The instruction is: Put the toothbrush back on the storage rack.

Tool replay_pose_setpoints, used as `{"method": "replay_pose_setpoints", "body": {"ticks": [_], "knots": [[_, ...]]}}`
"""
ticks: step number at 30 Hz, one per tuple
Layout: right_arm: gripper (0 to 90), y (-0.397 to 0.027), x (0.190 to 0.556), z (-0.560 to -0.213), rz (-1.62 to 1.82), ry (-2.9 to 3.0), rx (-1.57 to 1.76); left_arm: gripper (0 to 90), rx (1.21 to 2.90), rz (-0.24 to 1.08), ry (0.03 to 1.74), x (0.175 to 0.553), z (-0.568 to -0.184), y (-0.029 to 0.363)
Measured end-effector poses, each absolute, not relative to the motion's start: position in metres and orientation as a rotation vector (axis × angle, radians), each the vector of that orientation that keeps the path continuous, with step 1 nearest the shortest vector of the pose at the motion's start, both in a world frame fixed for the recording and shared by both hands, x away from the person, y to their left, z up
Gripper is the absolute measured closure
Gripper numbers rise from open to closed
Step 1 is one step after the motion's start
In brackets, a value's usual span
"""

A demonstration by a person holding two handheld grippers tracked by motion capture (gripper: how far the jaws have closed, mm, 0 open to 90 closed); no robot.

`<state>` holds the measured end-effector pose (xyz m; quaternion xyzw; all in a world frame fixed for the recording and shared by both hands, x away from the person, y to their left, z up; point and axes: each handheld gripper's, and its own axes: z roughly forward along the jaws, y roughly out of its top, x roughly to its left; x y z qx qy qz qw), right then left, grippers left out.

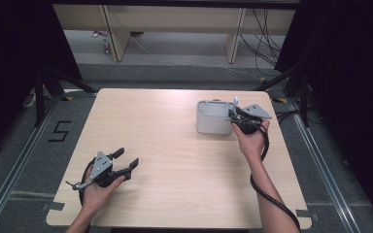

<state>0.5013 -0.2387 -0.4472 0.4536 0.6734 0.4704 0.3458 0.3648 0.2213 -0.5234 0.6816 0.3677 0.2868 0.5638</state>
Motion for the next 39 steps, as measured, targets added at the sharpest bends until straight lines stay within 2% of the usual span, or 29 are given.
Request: {"method": "replay_pose_setpoints", "body": {"ticks": [1,2,4,5,8,17,28,39], "knots": [[58.0,-0.239,0.501,-0.447,1.221,1.748,1.177,27.9,1.604,0.675,0.865,0.365,-0.523,0.221],[50.9,-0.239,0.500,-0.446,1.206,1.737,1.171,27.9,1.604,0.674,0.865,0.365,-0.523,0.221],[48.6,-0.241,0.500,-0.445,1.199,1.749,1.158,27.9,1.604,0.673,0.865,0.365,-0.523,0.221],[43.9,-0.241,0.495,-0.445,1.202,1.751,1.179,27.9,1.604,0.673,0.866,0.365,-0.523,0.222],[41.2,-0.243,0.488,-0.445,1.211,1.768,1.178,27.9,1.604,0.674,0.866,0.365,-0.523,0.222],[40.1,-0.254,0.451,-0.451,1.247,1.793,1.157,27.9,1.600,0.672,0.871,0.364,-0.523,0.222],[39.9,-0.266,0.390,-0.481,1.283,1.843,1.179,27.9,1.599,0.677,0.875,0.363,-0.523,0.221],[39.4,-0.266,0.360,-0.502,1.260,1.881,1.175,27.9,1.581,0.681,0.858,0.363,-0.524,0.221]]}}
